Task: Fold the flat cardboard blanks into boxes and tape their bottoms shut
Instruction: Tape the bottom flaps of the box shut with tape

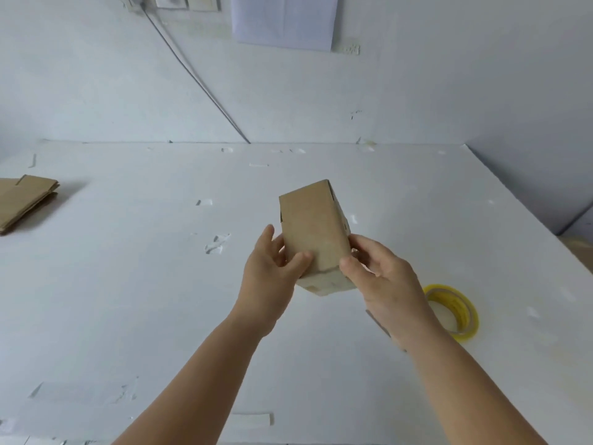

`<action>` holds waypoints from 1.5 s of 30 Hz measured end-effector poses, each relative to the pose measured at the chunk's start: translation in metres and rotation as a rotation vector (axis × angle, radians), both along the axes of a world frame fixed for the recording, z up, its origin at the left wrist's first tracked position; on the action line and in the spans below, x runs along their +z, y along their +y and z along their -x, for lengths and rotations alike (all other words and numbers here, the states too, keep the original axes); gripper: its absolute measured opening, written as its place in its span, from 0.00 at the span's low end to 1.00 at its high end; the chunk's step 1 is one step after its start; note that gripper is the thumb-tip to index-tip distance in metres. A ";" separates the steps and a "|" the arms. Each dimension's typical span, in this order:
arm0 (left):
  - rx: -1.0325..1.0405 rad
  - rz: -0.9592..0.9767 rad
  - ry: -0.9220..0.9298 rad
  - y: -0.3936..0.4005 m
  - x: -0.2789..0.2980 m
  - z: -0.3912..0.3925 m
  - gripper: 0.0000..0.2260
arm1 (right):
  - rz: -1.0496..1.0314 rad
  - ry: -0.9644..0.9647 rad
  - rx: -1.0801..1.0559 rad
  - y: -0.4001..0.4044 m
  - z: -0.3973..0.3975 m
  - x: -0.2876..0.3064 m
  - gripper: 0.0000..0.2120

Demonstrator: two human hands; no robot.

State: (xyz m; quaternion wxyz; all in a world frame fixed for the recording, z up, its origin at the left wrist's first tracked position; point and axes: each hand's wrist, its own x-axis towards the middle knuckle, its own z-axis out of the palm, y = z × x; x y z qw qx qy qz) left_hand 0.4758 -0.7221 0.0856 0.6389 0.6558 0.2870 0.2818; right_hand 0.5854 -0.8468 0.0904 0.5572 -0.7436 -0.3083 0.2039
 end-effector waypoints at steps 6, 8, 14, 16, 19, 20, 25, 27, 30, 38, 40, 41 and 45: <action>-0.097 -0.184 0.105 0.024 -0.010 -0.024 0.33 | 0.000 0.029 -0.146 0.013 -0.010 -0.006 0.16; -0.128 -0.248 0.149 0.030 -0.010 -0.037 0.34 | -0.006 0.027 -0.223 0.019 -0.016 -0.012 0.16; -0.164 -0.463 0.204 0.032 -0.009 -0.087 0.33 | -0.034 -0.083 -0.429 0.027 -0.048 -0.016 0.19; -0.171 -0.448 0.173 0.030 -0.011 -0.108 0.33 | -0.021 -0.118 -0.464 0.027 -0.065 -0.018 0.18; -0.192 -0.457 0.176 0.025 -0.010 -0.139 0.32 | -0.026 -0.157 -0.509 0.022 -0.094 -0.021 0.16; -0.197 -0.457 0.174 0.024 -0.010 -0.150 0.32 | -0.020 -0.172 -0.517 0.020 -0.105 -0.021 0.15; -0.141 -0.470 0.224 0.013 -0.019 -0.213 0.25 | 0.060 -0.276 -0.486 0.007 -0.173 -0.023 0.15; -0.113 -0.479 0.248 0.004 -0.024 -0.247 0.21 | 0.114 -0.330 -0.465 0.000 -0.209 -0.028 0.15; -0.097 -0.477 0.293 -0.005 -0.035 -0.288 0.20 | 0.167 -0.381 -0.436 -0.004 -0.254 -0.040 0.16; -0.054 -0.469 0.401 -0.010 -0.065 -0.382 0.24 | 0.213 -0.410 -0.364 0.000 -0.362 -0.082 0.17; -0.047 -0.476 0.423 -0.007 -0.074 -0.397 0.24 | 0.216 -0.419 -0.343 0.003 -0.379 -0.091 0.17; -0.042 -0.481 0.435 -0.005 -0.078 -0.404 0.23 | 0.220 -0.425 -0.339 0.005 -0.387 -0.096 0.18; -0.030 -0.496 0.487 0.000 -0.094 -0.424 0.20 | 0.236 -0.413 -0.328 0.014 -0.407 -0.114 0.18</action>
